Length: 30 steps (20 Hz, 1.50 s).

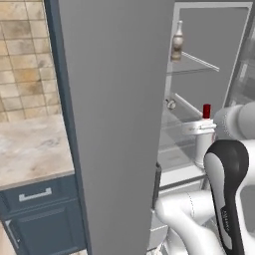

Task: Place the liquors on the top shelf of the fridge to keep them out of children's reach, and place the garlic on lower shelves for easy access.

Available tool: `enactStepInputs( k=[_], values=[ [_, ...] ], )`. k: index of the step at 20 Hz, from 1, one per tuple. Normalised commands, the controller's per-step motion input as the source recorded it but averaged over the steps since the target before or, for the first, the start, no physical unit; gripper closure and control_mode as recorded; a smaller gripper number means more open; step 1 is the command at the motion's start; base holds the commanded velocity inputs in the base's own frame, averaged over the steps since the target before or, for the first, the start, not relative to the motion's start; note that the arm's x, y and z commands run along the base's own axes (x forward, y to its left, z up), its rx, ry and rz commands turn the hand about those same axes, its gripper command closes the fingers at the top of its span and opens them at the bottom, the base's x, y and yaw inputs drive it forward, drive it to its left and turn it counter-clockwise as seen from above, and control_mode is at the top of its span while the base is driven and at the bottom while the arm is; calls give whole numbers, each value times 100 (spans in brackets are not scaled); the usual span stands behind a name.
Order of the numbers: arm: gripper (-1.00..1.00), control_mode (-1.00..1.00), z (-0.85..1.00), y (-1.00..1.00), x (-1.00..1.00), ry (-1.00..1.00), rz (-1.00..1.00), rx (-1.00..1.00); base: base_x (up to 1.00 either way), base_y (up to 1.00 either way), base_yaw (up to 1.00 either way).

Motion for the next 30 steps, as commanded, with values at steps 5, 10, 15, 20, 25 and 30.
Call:
enactStepInputs(
  k=[5, 10, 15, 20, 25, 30],
  values=[
    [100, 100, 0, 0, 0, 0, 0, 0, 4, -40, 0],
    [100, 100, 0, 0, 0, 0, 0, 0, 12, -36, 0],
    [100, 100, 0, 0, 0, 0, 0, 0, 13, -34, 0],
    [100, 100, 0, 0, 0, 0, 0, 0, 12, -24, 0],
    [100, 100, 0, 0, 0, 0, 0, 0, 17, -22, 0],
    [100, 100, 0, 0, 0, 0, 0, 0, 21, -27, 0]
  ],
)
